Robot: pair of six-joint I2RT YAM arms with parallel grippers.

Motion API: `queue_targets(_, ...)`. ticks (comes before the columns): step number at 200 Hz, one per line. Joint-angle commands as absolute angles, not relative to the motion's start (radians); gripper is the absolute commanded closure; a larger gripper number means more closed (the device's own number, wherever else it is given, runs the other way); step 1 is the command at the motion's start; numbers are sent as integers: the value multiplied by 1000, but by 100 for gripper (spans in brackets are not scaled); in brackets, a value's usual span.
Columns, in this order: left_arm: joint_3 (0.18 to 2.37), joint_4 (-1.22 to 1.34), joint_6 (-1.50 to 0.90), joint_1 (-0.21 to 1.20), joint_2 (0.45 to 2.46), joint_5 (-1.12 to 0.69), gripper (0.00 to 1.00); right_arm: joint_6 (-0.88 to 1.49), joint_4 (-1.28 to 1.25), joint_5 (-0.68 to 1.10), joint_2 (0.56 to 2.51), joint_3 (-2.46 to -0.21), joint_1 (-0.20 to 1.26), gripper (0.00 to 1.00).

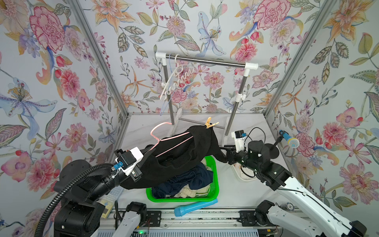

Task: Remove the clothespins securing shorts to the hanger
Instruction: Adjust the shorts in the basket.

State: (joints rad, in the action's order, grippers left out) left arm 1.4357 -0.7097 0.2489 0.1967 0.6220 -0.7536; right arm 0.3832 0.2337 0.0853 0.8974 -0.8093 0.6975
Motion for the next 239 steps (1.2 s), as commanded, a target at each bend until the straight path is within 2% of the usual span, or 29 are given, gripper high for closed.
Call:
queue_targets(1, 1475, -580, 208, 207, 612, -735, 100, 426, 100, 50, 907, -792, 760, 54)
queue_targets(39, 1499, -517, 169, 229, 619, -690, 100, 429, -12, 102, 921, -795, 878, 53)
queue_targets(85, 1490, -549, 186, 233, 655, -825, 100, 407, -1, 38, 965, -812, 948, 53)
queue_targets(113, 1475, -641, 240, 234, 662, -871, 100, 403, 27, -4, 946, -788, 944, 53)
queue_targets(155, 1499, -845, 347, 234, 676, -823, 100, 400, 49, 4, 913, -728, 931, 53)
queue_targets(197, 1436, -888, 395, 233, 678, -821, 100, 406, 144, -1, 883, -700, 921, 53)
queue_targets(239, 1335, -818, 383, 234, 702, -868, 100, 415, 282, 20, 735, -662, 763, 50)
